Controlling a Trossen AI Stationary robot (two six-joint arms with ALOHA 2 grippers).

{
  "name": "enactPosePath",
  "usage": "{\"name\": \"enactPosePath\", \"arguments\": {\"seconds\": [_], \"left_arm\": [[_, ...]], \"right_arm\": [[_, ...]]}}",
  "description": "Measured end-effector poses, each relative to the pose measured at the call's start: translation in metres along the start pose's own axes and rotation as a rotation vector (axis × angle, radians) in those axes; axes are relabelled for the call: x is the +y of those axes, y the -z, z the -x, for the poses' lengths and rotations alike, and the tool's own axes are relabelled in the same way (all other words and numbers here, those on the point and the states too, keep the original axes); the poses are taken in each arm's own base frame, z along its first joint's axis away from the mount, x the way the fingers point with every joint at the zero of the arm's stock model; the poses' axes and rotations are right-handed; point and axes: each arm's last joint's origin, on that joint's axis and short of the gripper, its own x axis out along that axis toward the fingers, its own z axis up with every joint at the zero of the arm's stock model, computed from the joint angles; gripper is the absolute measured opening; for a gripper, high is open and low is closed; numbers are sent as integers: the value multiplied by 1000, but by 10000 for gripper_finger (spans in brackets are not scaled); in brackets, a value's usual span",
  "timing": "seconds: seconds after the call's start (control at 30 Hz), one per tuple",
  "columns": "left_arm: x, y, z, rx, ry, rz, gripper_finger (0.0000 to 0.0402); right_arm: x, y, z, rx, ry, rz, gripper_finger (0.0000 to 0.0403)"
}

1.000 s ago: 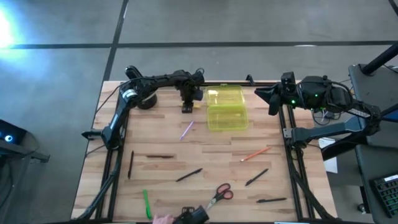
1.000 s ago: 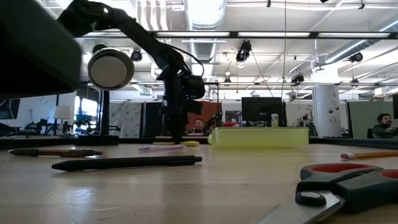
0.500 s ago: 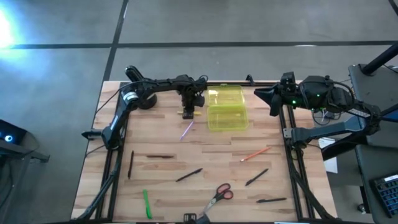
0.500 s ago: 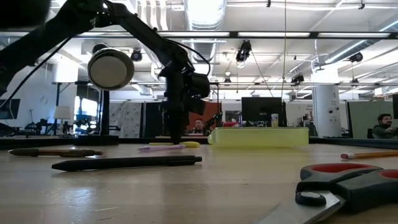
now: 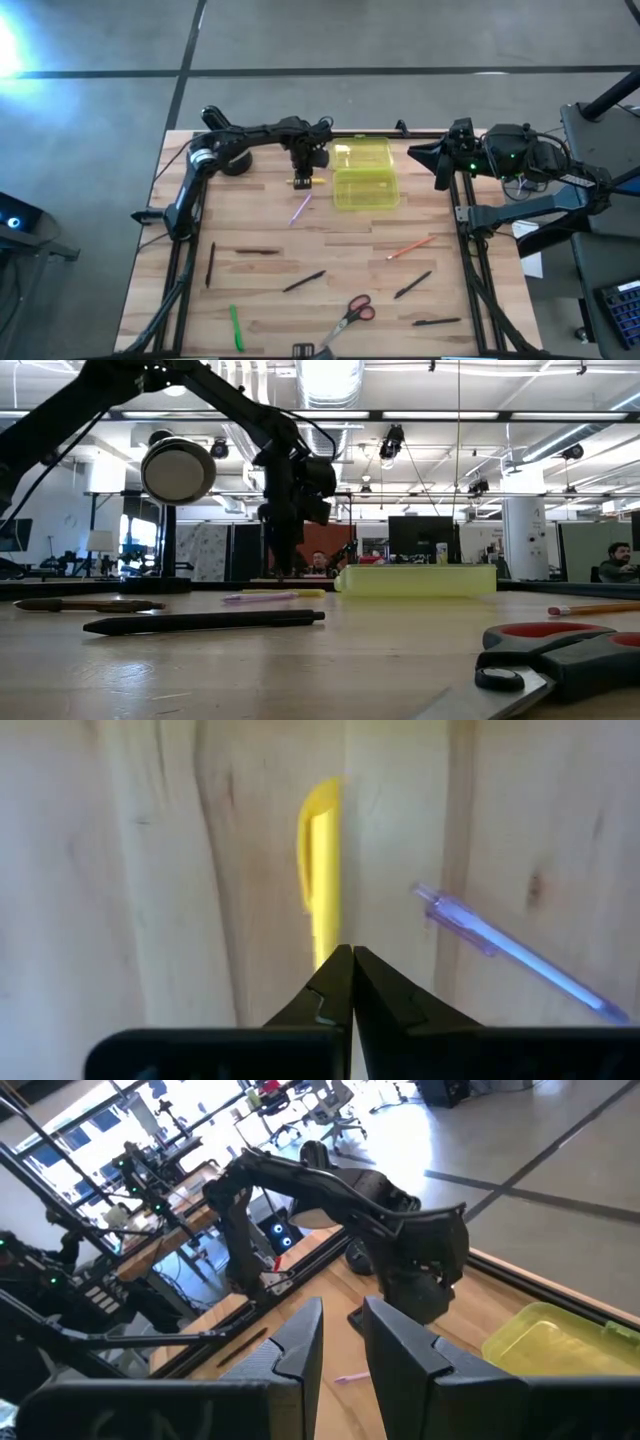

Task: Pick & place school supplies into a supply box
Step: Put the yellow pen into the supply box

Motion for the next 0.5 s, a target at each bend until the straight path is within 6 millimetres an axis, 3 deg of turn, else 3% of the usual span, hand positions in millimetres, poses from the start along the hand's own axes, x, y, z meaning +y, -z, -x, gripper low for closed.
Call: {"name": "enactPosePath", "arguments": {"seconds": [0.13, 0.37, 0.5], "left_arm": [[0, 1, 9, -12, -16, 1, 4], [4, 2, 6, 26, -97, -8, 0], [5, 2, 5, 35, -114, -39, 23]], "right_arm": [[0, 0, 0, 0, 0, 3, 68], [0, 0, 0, 12, -15, 4, 68], [1, 0, 0, 13, -18, 4, 68]]}}
